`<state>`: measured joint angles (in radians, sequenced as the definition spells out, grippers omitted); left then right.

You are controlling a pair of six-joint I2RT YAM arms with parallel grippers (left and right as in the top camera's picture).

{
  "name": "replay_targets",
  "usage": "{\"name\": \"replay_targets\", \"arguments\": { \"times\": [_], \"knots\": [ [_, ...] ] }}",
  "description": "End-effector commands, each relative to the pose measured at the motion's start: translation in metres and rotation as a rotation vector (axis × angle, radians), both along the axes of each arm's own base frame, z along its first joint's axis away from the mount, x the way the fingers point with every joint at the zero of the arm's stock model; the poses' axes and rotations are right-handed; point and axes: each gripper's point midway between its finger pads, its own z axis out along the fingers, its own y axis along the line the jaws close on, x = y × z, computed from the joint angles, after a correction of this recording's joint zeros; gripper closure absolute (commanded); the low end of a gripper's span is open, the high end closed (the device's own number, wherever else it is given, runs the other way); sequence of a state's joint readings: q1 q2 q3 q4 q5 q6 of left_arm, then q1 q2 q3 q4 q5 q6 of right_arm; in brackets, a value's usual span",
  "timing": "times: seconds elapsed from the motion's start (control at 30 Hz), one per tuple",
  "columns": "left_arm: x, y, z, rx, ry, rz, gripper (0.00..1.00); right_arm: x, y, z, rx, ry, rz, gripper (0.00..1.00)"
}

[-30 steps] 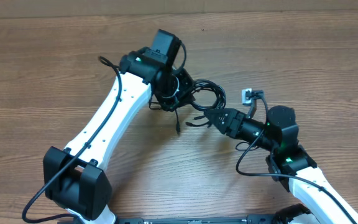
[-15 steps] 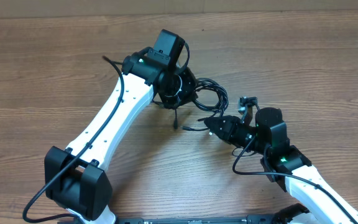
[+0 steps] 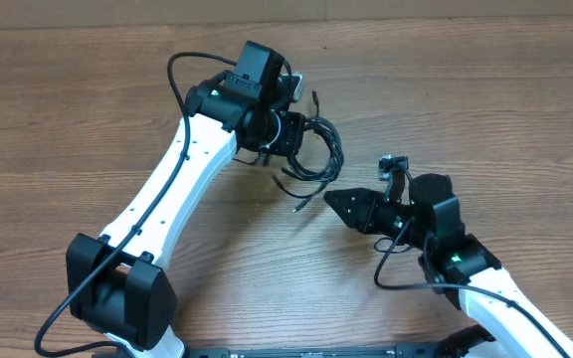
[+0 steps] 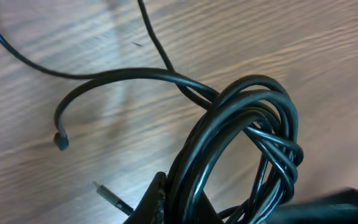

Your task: Untangle cables

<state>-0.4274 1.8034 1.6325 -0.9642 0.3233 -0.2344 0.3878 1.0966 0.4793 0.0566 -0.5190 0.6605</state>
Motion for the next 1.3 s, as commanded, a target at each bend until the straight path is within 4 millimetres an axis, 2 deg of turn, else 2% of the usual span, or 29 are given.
{"name": "replay_targets", "arguments": {
  "times": [0.0,0.17,0.43,0.57,0.7,0.83,0.93,1.07,1.17,1.27],
  "knots": [
    [0.008,0.008,-0.003,0.068,-0.054,-0.027,0.96,-0.002,0.002,0.034,-0.023,-0.189,0.063,0.56],
    [0.004,0.004,-0.004,0.074,-0.058,-0.063,0.96,-0.003,0.000,0.067,-0.033,-0.329,0.077,0.53],
    [-0.024,-0.026,-0.007,0.098,-0.061,-0.212,0.96,0.022,-0.026,0.069,-0.220,-0.393,-0.065,0.53],
    [-0.032,-0.036,-0.007,0.097,-0.062,-0.242,0.96,0.028,-0.032,0.050,-0.270,-0.337,-0.093,0.53],
    [-0.038,-0.045,-0.007,0.092,-0.061,-0.261,0.96,0.030,-0.032,0.023,-0.309,-0.255,-0.079,0.54],
    [-0.045,-0.058,-0.001,-0.003,-0.018,-0.256,0.96,0.025,-0.030,-0.006,-0.333,-0.143,-0.046,0.65],
    [-0.048,-0.067,0.005,-0.062,-0.006,-0.269,0.96,0.019,-0.027,-0.023,-0.338,-0.078,-0.012,0.79],
    [-0.053,-0.074,0.009,-0.109,0.007,-0.292,0.96,0.019,-0.027,-0.029,-0.344,-0.057,-0.011,0.96],
    [-0.050,-0.073,0.009,-0.101,0.002,-0.285,0.96,0.019,-0.027,-0.029,-0.336,-0.050,-0.016,0.96],
    [-0.042,-0.068,0.007,-0.070,-0.013,-0.233,0.96,0.011,-0.017,-0.022,-0.286,-0.051,0.042,0.96]
  ]
}}
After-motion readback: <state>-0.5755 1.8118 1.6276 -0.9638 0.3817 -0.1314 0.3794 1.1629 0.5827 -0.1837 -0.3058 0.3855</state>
